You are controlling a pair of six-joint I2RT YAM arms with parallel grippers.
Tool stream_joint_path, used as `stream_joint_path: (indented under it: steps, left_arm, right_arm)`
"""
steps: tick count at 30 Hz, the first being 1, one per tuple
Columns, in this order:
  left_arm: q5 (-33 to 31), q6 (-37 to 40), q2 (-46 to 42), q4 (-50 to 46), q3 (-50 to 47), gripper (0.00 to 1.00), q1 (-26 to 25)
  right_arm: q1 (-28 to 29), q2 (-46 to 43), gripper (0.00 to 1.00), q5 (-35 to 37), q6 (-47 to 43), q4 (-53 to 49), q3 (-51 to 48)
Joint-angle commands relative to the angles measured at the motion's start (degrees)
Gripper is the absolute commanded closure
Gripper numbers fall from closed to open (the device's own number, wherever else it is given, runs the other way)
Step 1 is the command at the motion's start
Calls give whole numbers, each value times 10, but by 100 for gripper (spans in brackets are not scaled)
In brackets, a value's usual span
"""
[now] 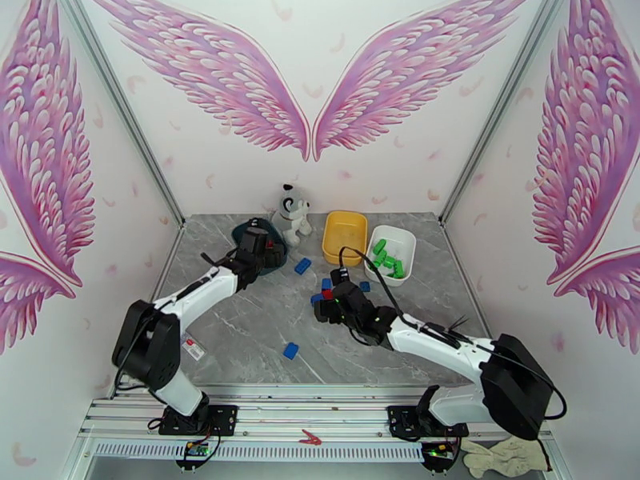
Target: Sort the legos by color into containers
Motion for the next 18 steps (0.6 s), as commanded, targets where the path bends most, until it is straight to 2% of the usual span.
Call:
stream_joint_path:
  steps: [1,6,9,15,18]
  left_arm:
    - [-19,-32,-74,61,-90,13,-44]
    - [-49,-94,-150,129,-231,11,-132]
    - [-76,-117,-171,155,-285,10,-168]
    - [-103,-141,-218,159,-346,9,-193]
    - [-109,-146,-241,160,-367,9,-193]
  right_arm:
    - [-20,48,20,5,-14,-10,39]
    - [-29,135,23,1,-14,-26,118]
    - [-29,181,23,11,-7,-37,163]
    - [-35,255,25,63,16,-81,235]
    - [-40,275,25,68,21,-84,246]
